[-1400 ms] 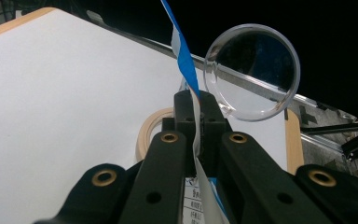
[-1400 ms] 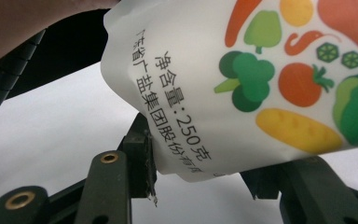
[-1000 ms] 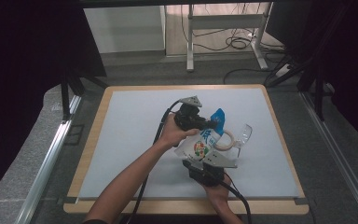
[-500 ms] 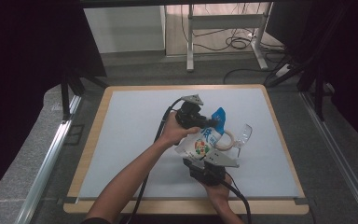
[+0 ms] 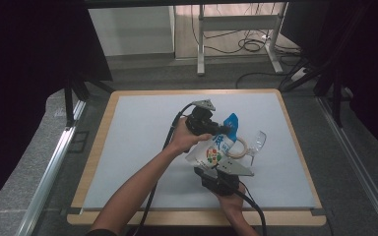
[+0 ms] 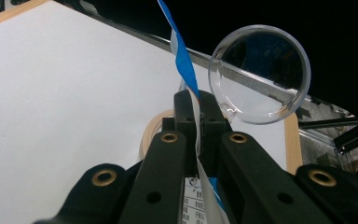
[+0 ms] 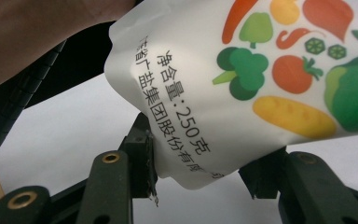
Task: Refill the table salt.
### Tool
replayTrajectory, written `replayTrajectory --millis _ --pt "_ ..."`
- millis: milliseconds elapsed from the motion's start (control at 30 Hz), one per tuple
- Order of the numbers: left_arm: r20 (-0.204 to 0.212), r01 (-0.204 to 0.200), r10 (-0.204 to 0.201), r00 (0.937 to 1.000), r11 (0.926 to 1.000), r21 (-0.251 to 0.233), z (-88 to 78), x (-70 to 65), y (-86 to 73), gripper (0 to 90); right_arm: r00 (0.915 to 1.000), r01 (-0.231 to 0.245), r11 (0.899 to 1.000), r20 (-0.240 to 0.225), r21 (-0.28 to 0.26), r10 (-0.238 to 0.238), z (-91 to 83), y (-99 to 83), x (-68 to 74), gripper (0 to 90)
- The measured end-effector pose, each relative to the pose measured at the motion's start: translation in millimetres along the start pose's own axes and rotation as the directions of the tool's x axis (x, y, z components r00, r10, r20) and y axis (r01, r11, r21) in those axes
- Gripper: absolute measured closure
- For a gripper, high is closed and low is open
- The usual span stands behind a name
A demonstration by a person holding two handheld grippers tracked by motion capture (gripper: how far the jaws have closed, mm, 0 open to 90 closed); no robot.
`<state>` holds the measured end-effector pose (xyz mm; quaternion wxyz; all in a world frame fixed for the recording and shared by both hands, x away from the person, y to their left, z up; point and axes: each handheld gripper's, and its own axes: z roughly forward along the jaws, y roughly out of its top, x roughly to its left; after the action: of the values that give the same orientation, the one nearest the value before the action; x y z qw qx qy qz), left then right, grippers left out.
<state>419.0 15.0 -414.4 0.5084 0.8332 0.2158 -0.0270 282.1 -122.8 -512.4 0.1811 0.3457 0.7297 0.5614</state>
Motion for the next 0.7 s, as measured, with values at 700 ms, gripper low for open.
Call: replayTrajectory --millis 700 --pt "0.002 -0.001 0.001 1.0000 0.9998 0.021 -0.2 0.5 0.7 89.7 1.0000 0.005 1.000 0.005 0.003 -0.005 0.0 -0.7 1.1 53.9"
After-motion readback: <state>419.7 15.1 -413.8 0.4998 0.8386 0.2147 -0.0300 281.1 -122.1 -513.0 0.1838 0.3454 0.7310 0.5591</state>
